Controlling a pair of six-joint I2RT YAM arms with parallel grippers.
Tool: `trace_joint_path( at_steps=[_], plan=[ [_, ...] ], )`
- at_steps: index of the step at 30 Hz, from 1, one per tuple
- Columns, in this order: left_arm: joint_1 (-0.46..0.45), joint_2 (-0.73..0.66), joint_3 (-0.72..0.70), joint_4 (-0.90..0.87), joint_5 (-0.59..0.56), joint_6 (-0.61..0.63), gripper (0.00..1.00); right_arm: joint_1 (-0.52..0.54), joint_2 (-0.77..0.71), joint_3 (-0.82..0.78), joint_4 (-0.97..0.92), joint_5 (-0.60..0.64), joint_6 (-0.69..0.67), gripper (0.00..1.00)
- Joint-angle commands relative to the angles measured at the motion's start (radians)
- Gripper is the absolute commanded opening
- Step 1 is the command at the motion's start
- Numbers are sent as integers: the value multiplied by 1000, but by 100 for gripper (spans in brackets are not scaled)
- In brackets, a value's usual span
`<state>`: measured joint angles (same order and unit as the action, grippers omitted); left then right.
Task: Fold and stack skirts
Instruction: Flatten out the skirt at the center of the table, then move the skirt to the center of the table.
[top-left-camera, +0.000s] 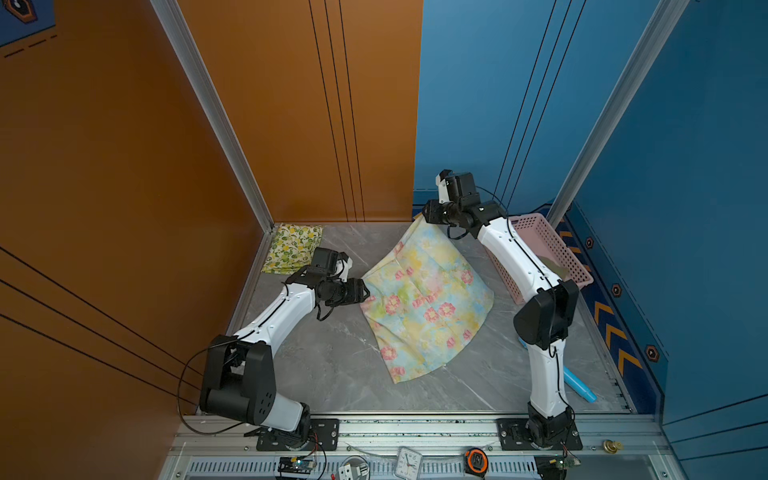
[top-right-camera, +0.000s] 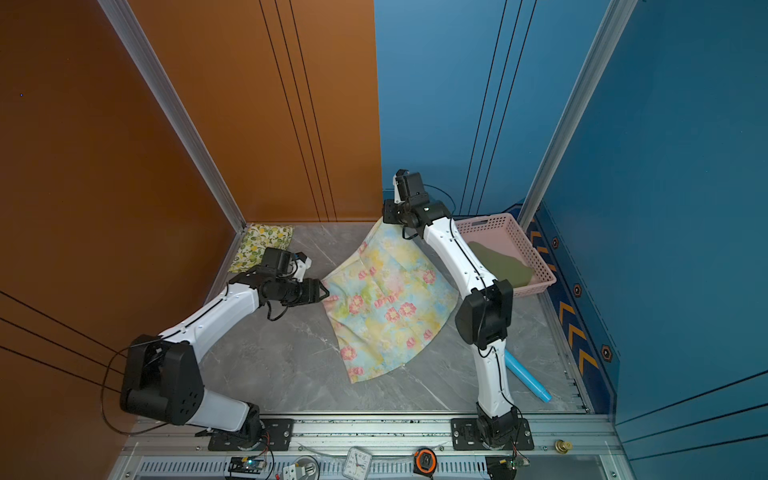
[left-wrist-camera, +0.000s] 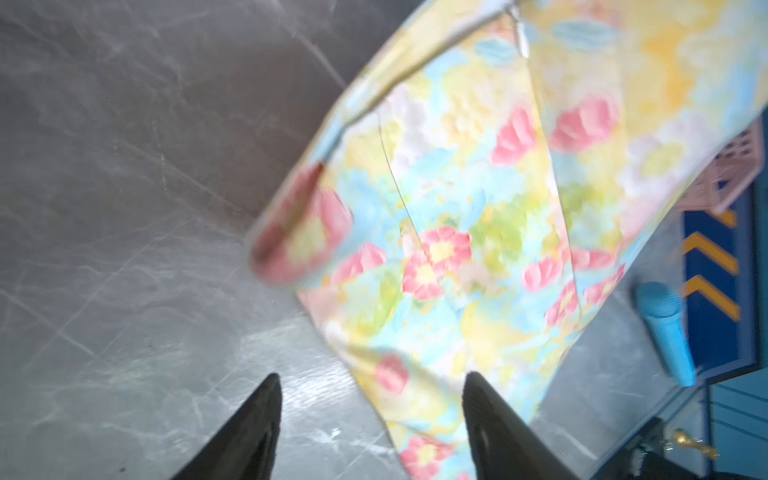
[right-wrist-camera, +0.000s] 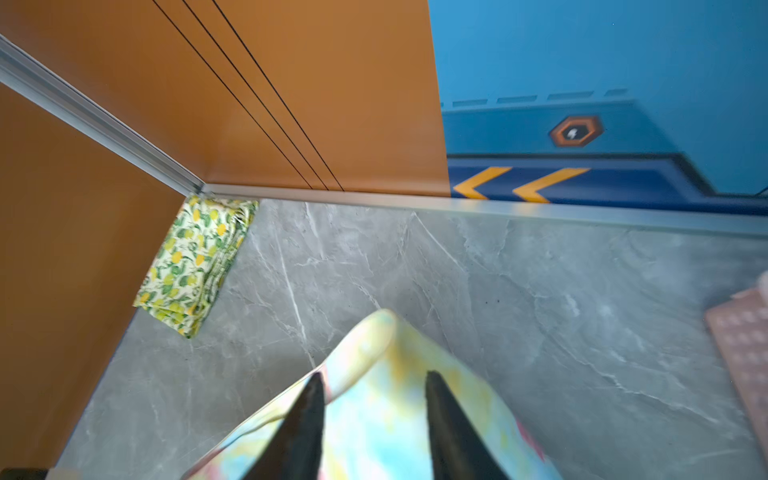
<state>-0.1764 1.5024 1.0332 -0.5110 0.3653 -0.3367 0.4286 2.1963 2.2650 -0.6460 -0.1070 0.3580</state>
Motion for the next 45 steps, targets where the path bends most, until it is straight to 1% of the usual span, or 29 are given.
trace_joint_path(
  at_steps=[1, 2, 3, 5, 9, 13, 17, 21, 25, 29, 31, 32, 35, 39, 45],
  plan=[
    [35, -46, 17, -45, -55, -20, 85, 6, -32, 44, -27, 2, 36, 84],
    [41, -51, 21, -57, -80, -18, 91, 4, -39, 21, -33, 4, 30, 86],
    [47, -53, 29, -75, -107, -14, 92, 2, -50, -12, -38, 7, 24, 86],
    [48, -51, 37, -104, -153, -3, 93, -1, -89, -100, -38, 31, 12, 86],
    [29, -47, 25, -106, -196, 1, 93, -4, -163, -252, -37, 62, 9, 86],
    [-37, -19, 27, -104, -258, 4, 93, -3, -193, -369, -35, 69, 5, 85],
    [-116, 31, 54, -103, -318, 8, 94, -2, -190, -434, -15, 59, 13, 85],
    [-148, 82, 78, -89, -320, -9, 94, 1, -136, -412, -14, 47, 15, 85],
    [-111, 93, 69, -71, -258, -31, 94, 14, -54, -379, -12, 53, -4, 84],
    [-70, 47, 49, -63, -240, -41, 96, 34, -2, -361, -10, 74, -24, 85],
    [-51, 21, 41, -56, -231, -52, 99, 52, 18, -349, -10, 106, -50, 86],
    [-44, 6, 38, -53, -234, -60, 98, 62, 26, -345, -11, 122, -65, 86],
    [-17, -48, 28, -38, -241, -75, 98, 87, 41, -341, -4, 152, -97, 90],
    [28, -107, 30, -33, -258, -77, 98, 108, 41, -344, 12, 167, -127, 100],
    [103, -131, 16, -18, -235, -67, 98, 116, 36, -336, 40, 169, -122, 100]
  ],
)
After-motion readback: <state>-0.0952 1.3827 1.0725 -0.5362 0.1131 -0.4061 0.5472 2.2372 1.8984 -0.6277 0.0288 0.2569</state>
